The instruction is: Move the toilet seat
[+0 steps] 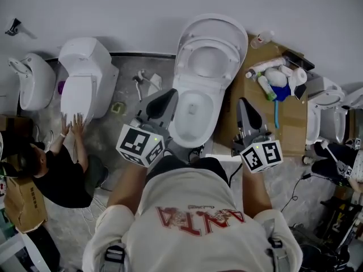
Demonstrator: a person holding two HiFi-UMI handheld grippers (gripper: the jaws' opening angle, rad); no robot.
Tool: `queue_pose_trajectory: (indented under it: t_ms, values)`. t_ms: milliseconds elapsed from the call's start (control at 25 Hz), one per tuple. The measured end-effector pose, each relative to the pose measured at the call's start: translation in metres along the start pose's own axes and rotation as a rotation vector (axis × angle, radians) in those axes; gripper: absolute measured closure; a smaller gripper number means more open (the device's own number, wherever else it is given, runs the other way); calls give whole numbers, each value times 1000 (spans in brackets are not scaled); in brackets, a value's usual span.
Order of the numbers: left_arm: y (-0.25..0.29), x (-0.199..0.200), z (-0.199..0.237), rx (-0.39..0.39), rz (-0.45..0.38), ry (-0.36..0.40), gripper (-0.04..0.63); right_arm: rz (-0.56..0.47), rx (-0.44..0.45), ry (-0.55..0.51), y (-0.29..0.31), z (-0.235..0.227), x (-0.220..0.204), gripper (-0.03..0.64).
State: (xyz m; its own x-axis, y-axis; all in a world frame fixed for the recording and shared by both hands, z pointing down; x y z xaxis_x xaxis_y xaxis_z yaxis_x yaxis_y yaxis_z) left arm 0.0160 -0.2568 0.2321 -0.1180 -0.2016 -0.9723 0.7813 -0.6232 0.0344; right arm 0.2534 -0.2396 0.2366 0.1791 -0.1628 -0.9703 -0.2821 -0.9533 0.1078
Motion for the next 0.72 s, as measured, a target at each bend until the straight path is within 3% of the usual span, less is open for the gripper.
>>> queue_pose_trajectory:
  t_ms: [320,720]
  values:
    - [-45,31,-27,-39,-34,57,584,-82,-25,-108,-35,57,31,615]
    - [-55,47,-42,-72,-58,76,584,-127,-68,-164,-60,67,53,615]
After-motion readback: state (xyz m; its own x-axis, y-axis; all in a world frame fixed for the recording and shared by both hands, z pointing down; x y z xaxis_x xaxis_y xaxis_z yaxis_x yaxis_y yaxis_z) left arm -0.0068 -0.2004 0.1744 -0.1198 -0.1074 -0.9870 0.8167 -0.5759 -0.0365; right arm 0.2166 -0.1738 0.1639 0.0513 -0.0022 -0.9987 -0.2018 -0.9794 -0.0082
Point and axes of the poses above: the fingertips, and each gripper's own axes: y forward along the fingers, z to its left, x out of its top, the point moved 5 cm from there along -y, backward along the fingers, and after that the axes turned 14 degrees about -x, right-handed, at the moved point
